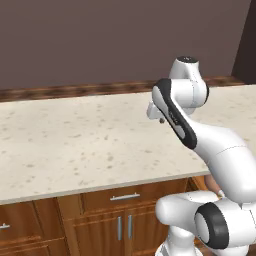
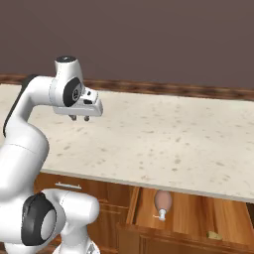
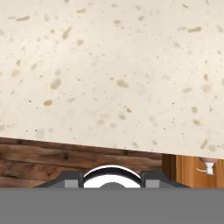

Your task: Restock the sink supplies by placing the sponge and soap dispenser on the counter and next to the sink. Make sure the soap dispenser is upright.

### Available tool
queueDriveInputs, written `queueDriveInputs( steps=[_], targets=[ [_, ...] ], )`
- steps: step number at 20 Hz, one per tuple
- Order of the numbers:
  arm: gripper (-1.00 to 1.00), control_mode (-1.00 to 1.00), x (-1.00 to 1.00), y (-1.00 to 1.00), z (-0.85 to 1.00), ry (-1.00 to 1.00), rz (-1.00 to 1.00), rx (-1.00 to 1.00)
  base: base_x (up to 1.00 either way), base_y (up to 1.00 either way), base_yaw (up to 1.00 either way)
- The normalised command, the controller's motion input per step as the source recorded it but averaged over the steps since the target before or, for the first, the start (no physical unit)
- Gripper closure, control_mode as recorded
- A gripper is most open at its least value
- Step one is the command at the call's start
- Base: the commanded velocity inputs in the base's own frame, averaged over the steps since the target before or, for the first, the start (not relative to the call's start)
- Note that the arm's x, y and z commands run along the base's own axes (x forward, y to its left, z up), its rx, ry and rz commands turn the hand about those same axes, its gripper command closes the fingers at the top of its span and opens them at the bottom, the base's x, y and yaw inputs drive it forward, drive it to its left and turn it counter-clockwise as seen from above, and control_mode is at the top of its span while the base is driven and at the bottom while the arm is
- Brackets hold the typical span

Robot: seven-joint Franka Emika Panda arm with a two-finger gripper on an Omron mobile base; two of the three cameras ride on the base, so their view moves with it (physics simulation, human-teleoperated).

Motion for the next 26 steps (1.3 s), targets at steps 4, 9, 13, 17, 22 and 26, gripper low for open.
queueDriveInputs(
  steps=[4,9,13,17,22,26],
  targets=[
    [-1.0,1.0,-0.01,0.0,-0.01,-0.01,0.0,0.0,-0.11,0.01,-0.11],
    [-1.0,1.0,0.0,0.0,0.0,0.0,0.0,0.0,-0.31,0.13,-0.56],
    [-1.0,1.0,0.0,0.0,0.0,0.0,0.0,0.0,-0.02,0.39,-0.67],
    [-1.0,1.0,0.0,0.0,0.0,0.0,0.0,0.0,0.08,0.28,-0.48],
    [-1.0,1.0,0.0,0.0,0.0,0.0,0.0,0.0,0.05,0.32,-0.32],
    [-1.0,1.0,0.0,0.0,0.0,0.0,0.0,0.0,0.01,0.65,-0.18]
  ],
)
